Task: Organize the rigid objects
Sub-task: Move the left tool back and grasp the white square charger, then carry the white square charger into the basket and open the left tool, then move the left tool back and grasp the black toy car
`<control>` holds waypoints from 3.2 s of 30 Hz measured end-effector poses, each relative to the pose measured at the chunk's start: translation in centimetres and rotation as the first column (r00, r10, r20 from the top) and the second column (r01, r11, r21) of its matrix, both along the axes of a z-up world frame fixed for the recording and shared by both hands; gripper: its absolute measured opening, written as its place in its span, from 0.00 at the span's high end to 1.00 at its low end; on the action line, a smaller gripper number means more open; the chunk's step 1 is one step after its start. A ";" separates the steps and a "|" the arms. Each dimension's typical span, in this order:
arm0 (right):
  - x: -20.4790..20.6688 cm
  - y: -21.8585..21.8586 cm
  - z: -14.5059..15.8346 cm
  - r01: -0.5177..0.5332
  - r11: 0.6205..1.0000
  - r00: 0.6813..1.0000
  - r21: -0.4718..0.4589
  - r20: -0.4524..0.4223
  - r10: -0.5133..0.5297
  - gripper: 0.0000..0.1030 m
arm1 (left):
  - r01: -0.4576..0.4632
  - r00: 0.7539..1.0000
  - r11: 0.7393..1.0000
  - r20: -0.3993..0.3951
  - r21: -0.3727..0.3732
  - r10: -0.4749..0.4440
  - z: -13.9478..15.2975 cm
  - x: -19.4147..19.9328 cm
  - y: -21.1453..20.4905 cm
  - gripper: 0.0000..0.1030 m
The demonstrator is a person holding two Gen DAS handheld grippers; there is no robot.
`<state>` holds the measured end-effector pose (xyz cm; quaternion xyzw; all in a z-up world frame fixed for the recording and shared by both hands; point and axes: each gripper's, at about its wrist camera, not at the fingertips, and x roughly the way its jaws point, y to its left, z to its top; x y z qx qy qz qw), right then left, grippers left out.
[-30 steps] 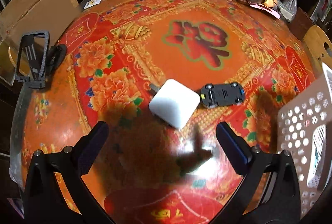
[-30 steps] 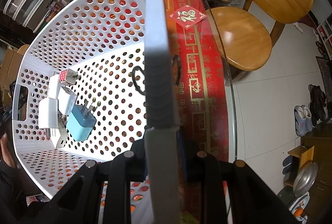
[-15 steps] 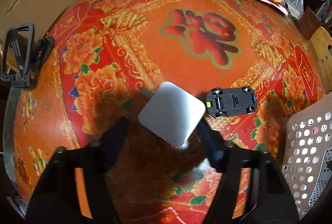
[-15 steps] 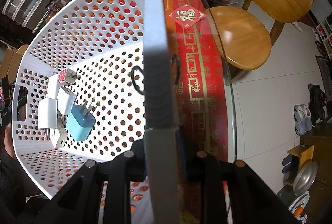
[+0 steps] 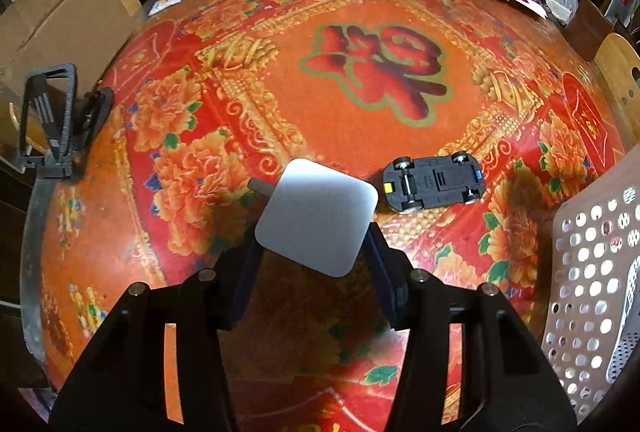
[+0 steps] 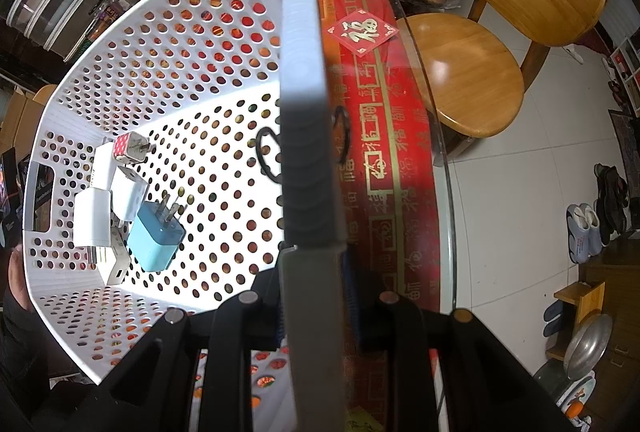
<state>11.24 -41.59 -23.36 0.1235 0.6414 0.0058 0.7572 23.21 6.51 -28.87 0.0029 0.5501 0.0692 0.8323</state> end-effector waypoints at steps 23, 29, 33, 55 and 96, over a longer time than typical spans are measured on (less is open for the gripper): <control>0.1 0.2 0.0 -0.024 1.000 1.000 0.001 0.007 0.024 0.78 | 0.018 0.979 0.985 0.197 0.174 -0.053 12.5 -7.1 -2.8 0.54; 0.1 0.2 0.0 -0.028 1.000 1.000 0.004 0.010 0.028 0.78 | 0.049 0.965 0.980 0.244 0.192 -0.096 16.6 -8.4 -6.1 0.54; 0.1 0.2 0.1 -0.029 1.000 0.999 0.008 0.014 0.029 0.77 | 0.080 0.960 0.979 0.250 0.187 -0.126 18.2 -8.8 -8.4 0.54; 0.0 0.1 0.1 -0.024 1.000 1.000 0.016 0.016 0.024 0.76 | 0.498 0.861 0.854 0.034 0.147 -0.508 10.9 -8.8 -26.2 0.58; 0.0 0.1 0.0 -0.018 1.000 1.000 0.014 0.004 0.018 0.76 | 0.102 0.993 0.990 0.063 -0.093 -0.097 7.7 -0.6 -2.5 0.02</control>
